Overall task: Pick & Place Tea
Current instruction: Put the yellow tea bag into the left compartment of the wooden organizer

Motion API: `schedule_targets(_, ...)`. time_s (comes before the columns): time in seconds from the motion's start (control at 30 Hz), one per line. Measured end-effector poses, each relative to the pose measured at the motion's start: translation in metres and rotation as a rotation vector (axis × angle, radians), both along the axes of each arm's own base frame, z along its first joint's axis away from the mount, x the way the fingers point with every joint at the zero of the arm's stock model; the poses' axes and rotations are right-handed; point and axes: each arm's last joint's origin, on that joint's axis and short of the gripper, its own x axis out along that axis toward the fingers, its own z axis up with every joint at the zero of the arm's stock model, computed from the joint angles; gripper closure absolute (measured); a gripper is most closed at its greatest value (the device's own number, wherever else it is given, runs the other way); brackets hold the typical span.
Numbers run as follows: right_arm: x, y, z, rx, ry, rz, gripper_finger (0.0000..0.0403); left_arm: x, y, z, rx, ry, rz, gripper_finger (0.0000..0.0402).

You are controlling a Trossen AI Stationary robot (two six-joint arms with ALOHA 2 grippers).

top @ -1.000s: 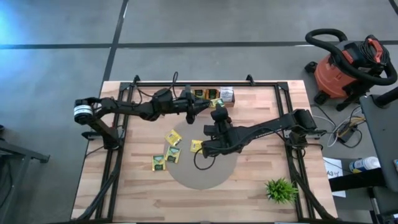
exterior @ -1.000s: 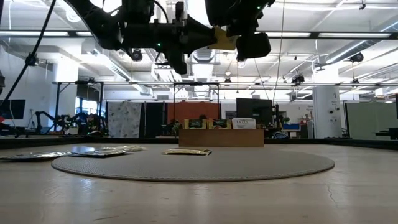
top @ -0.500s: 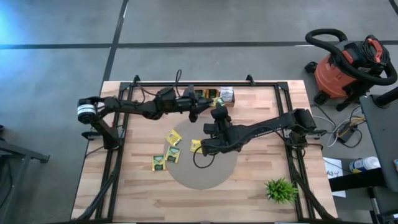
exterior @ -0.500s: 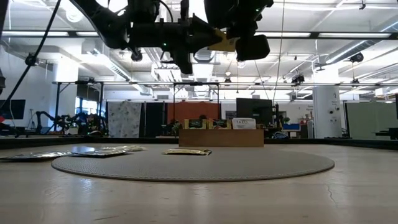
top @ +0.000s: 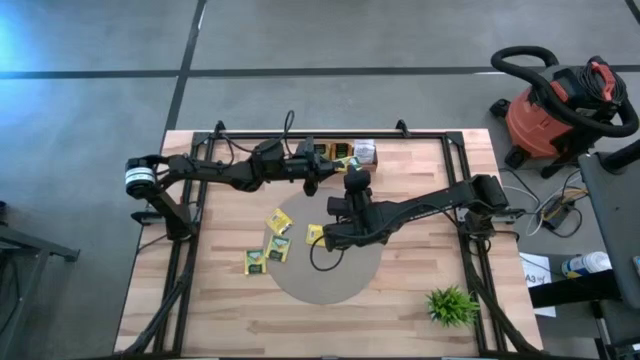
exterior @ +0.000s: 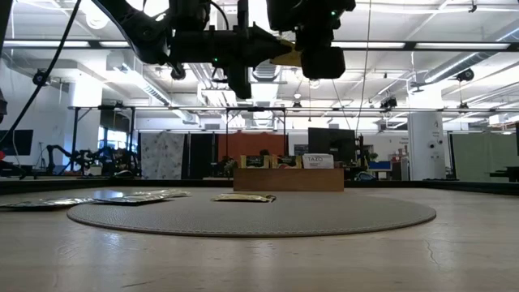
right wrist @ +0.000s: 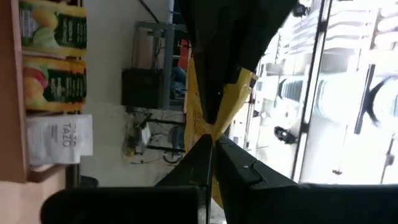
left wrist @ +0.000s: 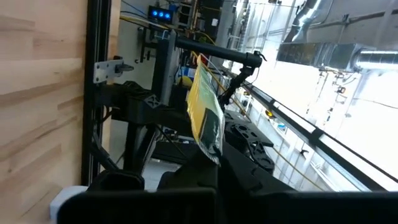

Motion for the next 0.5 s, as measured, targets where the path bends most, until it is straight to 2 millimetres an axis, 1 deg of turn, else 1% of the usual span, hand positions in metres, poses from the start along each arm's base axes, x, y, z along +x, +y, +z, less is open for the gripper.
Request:
schedule_targets(0.2, 0.0, 0.001, 0.0, 0.052, -0.175, -0.011, 0.039, -0.001, 0.003, 0.0, 0.009, 0.0, 0.007, 0.04)
schedule_targets(0.3, 0.001, 0.002, 0.001, 0.123, -0.179, -0.002, 0.039, -0.002, 0.006, -0.001, 0.016, 0.009, 0.011, 0.04)
schedule_targets(0.5, 0.0, 0.004, 0.005, 0.151, -0.247, -0.004, 0.039, -0.005, 0.017, 0.0, 0.05, 0.007, 0.027, 0.0401)
